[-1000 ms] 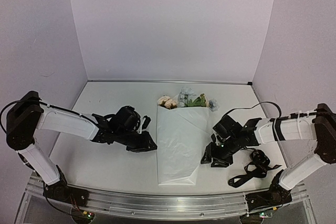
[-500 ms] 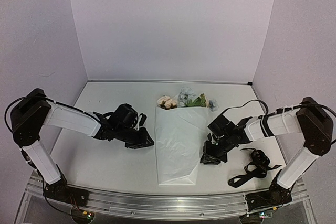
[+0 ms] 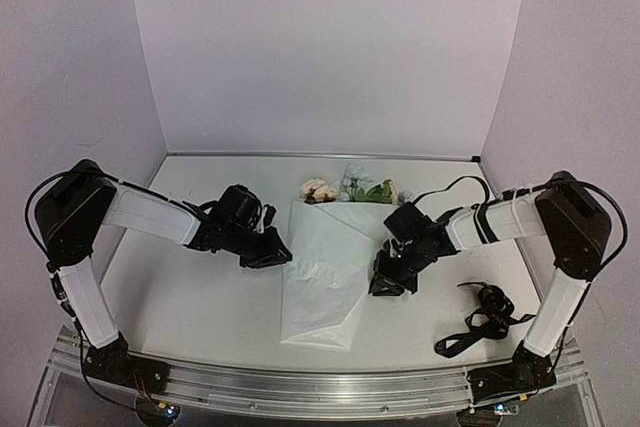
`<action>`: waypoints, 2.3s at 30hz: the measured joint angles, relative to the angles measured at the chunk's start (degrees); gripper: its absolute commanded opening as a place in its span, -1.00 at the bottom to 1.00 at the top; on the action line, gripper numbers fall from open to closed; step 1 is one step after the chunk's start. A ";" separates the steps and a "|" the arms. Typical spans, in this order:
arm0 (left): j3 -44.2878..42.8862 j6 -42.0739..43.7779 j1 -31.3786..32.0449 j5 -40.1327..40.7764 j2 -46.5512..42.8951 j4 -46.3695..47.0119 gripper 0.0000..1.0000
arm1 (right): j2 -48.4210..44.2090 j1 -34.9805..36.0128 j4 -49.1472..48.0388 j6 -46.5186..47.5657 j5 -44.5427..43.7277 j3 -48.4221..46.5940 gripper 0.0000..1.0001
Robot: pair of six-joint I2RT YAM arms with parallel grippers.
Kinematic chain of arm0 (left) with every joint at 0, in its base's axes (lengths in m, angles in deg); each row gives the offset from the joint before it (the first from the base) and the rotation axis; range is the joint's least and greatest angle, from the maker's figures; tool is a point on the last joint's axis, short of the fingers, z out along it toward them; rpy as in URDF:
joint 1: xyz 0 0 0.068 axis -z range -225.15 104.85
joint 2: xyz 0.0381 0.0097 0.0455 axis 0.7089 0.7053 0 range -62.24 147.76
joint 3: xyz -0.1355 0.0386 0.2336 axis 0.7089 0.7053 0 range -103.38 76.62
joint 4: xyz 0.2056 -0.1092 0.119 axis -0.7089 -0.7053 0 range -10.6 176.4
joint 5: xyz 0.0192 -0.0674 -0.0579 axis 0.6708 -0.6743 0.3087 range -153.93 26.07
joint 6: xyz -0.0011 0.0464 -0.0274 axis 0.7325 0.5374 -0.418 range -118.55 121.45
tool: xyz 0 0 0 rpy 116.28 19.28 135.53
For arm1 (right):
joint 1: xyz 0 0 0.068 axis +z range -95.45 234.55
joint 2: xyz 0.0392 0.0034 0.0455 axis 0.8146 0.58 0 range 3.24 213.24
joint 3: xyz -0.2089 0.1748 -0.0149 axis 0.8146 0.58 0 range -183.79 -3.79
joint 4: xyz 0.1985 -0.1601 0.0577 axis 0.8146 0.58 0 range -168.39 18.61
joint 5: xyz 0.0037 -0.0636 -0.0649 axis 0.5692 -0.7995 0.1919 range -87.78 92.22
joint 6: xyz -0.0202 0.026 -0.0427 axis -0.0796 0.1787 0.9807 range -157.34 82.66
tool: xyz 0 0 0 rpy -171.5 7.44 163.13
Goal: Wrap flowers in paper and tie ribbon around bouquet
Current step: Move the folded bouquet to the center of the board, then pick up the ribbon from the corner of the board.
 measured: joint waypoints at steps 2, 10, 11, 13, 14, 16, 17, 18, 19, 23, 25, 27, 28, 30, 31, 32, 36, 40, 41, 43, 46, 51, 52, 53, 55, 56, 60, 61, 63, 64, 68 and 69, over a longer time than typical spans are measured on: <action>-1.48 0.23 -0.39 -0.58 0.86 0.04 -0.68 | 1.32 -1.26 -0.02 -0.13 0.64 -1.53 -0.72; -3.54 0.43 -0.52 -3.47 3.50 0.55 -0.69 | 5.77 -5.89 0.23 -0.60 3.30 -6.81 -0.71; -3.54 0.21 -0.50 -3.68 3.61 0.58 -0.69 | 6.17 -6.32 0.37 -0.58 3.60 -7.26 -0.71; -3.54 -0.38 -0.50 -4.21 3.67 0.69 -0.69 | 7.05 -7.20 0.89 -0.56 4.31 -8.42 -0.70; -3.54 -0.54 -0.47 -4.41 3.67 0.87 -0.69 | 7.57 -7.49 1.19 -0.55 4.65 -9.14 -0.70; -3.54 -0.75 -0.37 -4.67 3.67 1.28 -0.69 | 8.72 -8.43 1.82 -0.50 5.38 -10.73 -0.70; -3.54 -0.88 -0.31 -4.73 3.67 1.37 -0.69 | 9.24 -8.82 2.20 -0.35 5.61 -11.44 -0.70; -3.54 -1.03 -0.25 -4.78 3.73 1.54 -0.69 | 9.80 -9.32 2.72 -0.18 5.85 -12.36 -0.70; -3.59 -1.13 -0.16 -4.94 3.87 1.66 -0.69 | 10.33 -9.80 3.21 0.03 5.98 -13.21 -0.70; -4.02 -2.00 0.68 -5.19 5.27 2.08 -0.69 | 12.32 -12.20 5.61 0.85 6.51 -16.48 -0.69; -4.56 -2.25 1.26 -5.45 6.19 2.11 -0.69 | 13.18 -13.47 6.75 1.29 6.82 -17.95 -0.68; -5.06 -2.44 1.77 -5.76 6.91 2.17 -0.69 | 13.97 -14.44 7.88 1.77 7.19 -19.28 -0.67; -5.42 -2.55 2.05 -5.96 7.25 2.16 -0.70 | 14.38 -14.89 8.62 2.07 7.44 -20.05 -0.67; -6.22 -2.81 2.63 -6.19 7.80 2.14 -0.69 | 15.37 -15.64 10.17 2.67 7.85 -21.72 -0.66; -6.74 -3.02 2.92 -6.27 8.09 2.14 -0.70 | 16.01 -15.94 10.97 2.99 8.10 -22.79 -0.66; -7.35 -3.26 3.20 -6.41 8.42 2.16 -0.70 | 16.79 -16.19 11.83 3.29 8.43 -24.06 -0.66; -10.04 -3.61 4.29 -6.65 9.78 2.39 -0.70 | 19.89 -16.62 15.20 4.17 9.15 -29.27 -0.65; -11.26 -3.62 4.94 -6.81 10.48 2.51 -0.70 | 23.17 -16.72 18.84 5.28 9.77 -35.05 -0.65; -11.46 -3.62 4.99 -6.91 10.54 2.39 -0.70 | 23.98 -16.76 20.18 5.77 9.94 -36.64 -0.64; -11.98 -3.60 4.99 -7.02 10.66 2.21 -0.70 | 25.38 -16.76 22.31 6.69 10.19 -39.39 -0.63; -13.31 -3.58 4.97 -7.08 10.75 1.96 -0.69 | 27.20 -16.76 26.26 8.05 10.52 -43.71 -0.60; -15.72 -3.40 4.97 -7.06 11.25 1.84 -0.69 | 29.91 -16.76 32.25 10.38 11.44 -52.20 -0.59; -16.04 -3.34 4.97 -7.04 11.29 1.63 -0.69 | 30.11 -16.76 33.06 10.85 11.52 -53.29 -0.55; -16.33 -3.29 4.97 -7.00 11.29 1.33 -0.69 | 30.11 -16.81 33.66 11.16 11.53 -53.73 -0.51; -16.69 -2.98 4.96 -6.81 11.29 0.94 -0.68 | 29.86 -16.99 34.70 11.92 11.39 -53.74 -0.41; -16.72 -2.76 4.93 -6.66 11.29 0.88 -0.68 | 29.60 -17.03 35.20 12.36 11.17 -53.36 -0.36; -16.76 -1.55 4.75 -6.33 11.23 -0.04 -0.65 | 25.93 -17.20 39.04 15.32 8.61 -49.64 -0.13; -16.76 -1.09 4.70 -6.16 11.08 -0.43 -0.62 | 24.14 -17.24 40.03 16.39 7.77 -48.31 -0.07; -16.76 -0.14 4.59 -5.82 10.47 -1.53 -0.54 | 19.30 -17.27 41.69 17.77 5.68 -45.06 0.07; -16.76 0.42 4.52 -5.58 9.86 -2.34 -0.49 | 15.82 -17.28 42.38 18.46 4.43 -42.73 0.10; -16.73 2.24 4.12 -4.53 6.28 -3.80 -0.32 | -0.06 -17.25 44.79 20.03 -0.11 -32.73 0.19; -16.67 2.65 4.01 -4.44 5.20 -3.98 -0.27 | -3.86 -17.15 45.11 20.00 -1.30 -30.05 0.19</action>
